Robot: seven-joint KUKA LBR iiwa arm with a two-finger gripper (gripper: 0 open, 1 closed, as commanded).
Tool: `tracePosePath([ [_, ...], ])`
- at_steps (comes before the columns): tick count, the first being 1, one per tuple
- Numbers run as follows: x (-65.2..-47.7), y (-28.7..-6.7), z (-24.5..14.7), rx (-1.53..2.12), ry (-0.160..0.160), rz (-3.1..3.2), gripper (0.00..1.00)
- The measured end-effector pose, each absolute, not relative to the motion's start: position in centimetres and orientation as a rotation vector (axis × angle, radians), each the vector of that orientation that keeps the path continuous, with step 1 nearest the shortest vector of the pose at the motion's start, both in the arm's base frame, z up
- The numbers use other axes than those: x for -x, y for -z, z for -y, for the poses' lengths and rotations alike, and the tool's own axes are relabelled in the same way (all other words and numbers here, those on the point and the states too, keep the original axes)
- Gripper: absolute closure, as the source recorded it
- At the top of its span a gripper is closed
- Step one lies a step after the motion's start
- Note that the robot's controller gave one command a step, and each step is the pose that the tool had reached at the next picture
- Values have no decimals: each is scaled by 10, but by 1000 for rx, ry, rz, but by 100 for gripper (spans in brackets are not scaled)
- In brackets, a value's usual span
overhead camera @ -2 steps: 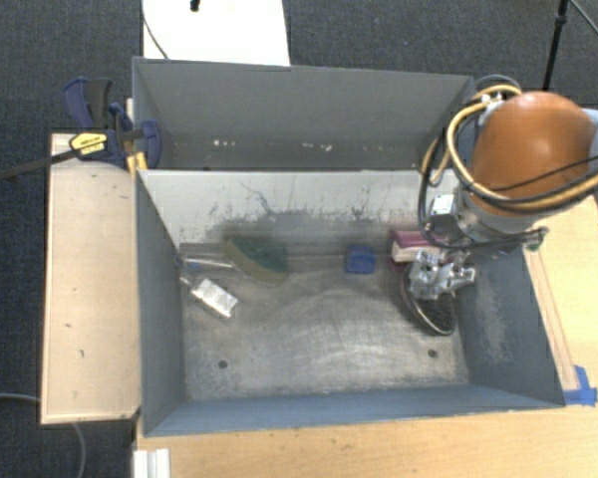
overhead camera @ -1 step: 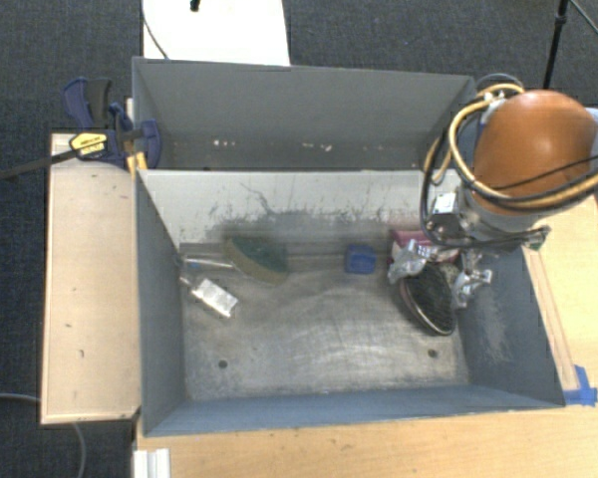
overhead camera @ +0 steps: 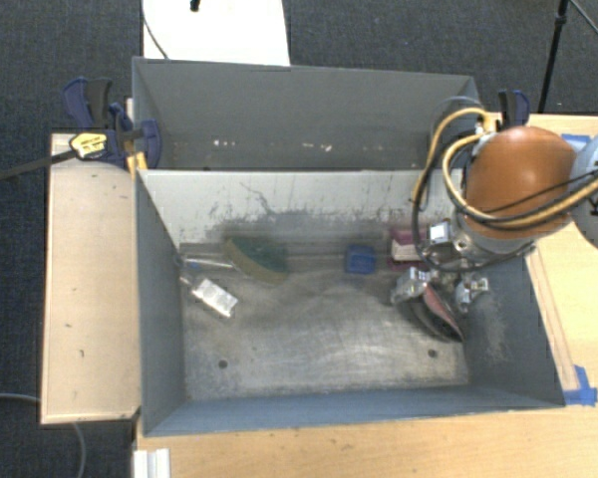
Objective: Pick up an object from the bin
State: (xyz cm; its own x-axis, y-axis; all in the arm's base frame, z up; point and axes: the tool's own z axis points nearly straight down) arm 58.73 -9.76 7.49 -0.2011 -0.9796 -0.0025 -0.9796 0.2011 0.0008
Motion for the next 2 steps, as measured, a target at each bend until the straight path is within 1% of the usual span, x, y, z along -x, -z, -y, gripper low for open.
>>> tracePosePath([
  [1,-590,-78,98,1975,5,-2437,100],
  [2,-565,-244,75,2310,8,-2120,100],
])
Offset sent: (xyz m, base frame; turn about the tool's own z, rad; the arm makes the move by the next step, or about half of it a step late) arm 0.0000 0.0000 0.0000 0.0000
